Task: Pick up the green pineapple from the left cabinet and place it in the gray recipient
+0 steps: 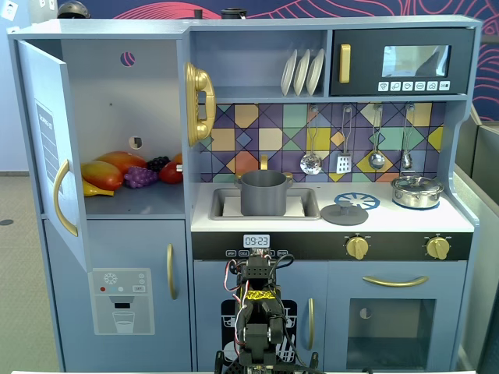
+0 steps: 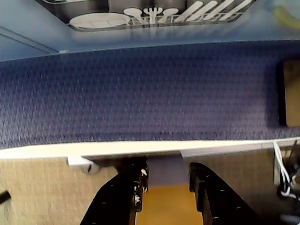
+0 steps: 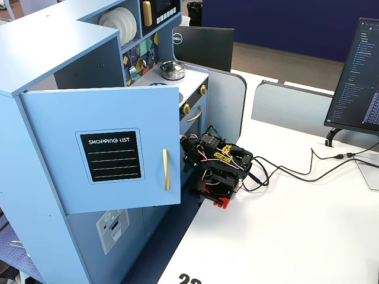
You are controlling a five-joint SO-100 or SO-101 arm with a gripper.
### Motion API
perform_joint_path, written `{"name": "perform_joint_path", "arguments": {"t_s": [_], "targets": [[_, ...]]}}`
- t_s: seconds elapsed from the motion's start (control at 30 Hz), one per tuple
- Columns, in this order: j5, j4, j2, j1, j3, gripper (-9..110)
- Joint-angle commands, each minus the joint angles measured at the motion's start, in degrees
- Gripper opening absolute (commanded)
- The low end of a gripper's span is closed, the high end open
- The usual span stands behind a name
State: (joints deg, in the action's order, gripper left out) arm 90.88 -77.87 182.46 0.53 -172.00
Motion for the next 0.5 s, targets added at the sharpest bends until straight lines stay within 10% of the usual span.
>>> {"name": "perform_joint_path", "arguments": {"t_s": [0.0, 0.47], "targets": [[-3.96, -9.76, -0.35, 0.97, 0.0, 0], [-3.52, -9.84, -0.35, 0.35, 0.0, 6]]}}
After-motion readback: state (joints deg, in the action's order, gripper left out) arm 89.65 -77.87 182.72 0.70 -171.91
